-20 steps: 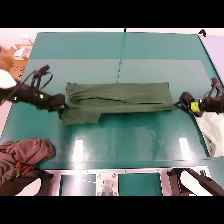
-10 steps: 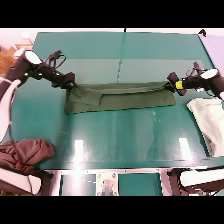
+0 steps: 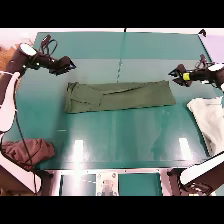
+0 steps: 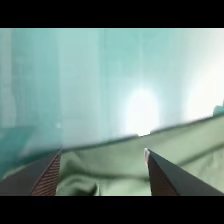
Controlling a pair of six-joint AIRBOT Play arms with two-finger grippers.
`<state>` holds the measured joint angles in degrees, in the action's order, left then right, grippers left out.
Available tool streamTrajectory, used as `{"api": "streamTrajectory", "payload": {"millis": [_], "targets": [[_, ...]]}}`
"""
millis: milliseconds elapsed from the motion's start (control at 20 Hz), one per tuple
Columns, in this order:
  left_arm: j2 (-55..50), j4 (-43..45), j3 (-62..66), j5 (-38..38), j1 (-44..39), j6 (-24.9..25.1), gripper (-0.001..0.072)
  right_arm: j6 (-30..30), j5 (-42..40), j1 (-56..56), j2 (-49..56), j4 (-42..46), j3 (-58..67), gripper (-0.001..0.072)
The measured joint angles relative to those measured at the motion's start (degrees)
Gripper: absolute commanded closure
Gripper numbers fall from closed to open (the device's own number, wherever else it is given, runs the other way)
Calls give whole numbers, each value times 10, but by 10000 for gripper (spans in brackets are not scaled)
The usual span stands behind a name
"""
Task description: Fold the shirts.
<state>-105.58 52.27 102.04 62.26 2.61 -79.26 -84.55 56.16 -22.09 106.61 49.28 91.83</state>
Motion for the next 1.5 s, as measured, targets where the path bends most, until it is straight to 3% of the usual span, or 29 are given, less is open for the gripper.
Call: {"api": "streamTrajectory", "payload": {"millis": [50, 400, 600, 850, 1200, 1500], "targets": [[-1, -1, 9, 21, 4, 0, 677, 17, 28, -12, 5, 5, 5, 171], [-3, -3, 30, 119, 10, 3, 682, 120, 157, -40, 71, 0, 22, 178], [-5, -3, 31, 137, 0, 6, 683, 156, 195, -23, 103, -11, 23, 695], [-6, 18, 31, 114, -85, 16, 683, 172, 231, -10, 100, 0, 61, 697], [-61, 62, 33, -71, -273, -21, 683, 172, 329, -1, -46, -33, 90, 696], [-130, 10, 36, -205, -371, -38, 682, 154, 377, 17, -159, -108, 92, 696]]}}
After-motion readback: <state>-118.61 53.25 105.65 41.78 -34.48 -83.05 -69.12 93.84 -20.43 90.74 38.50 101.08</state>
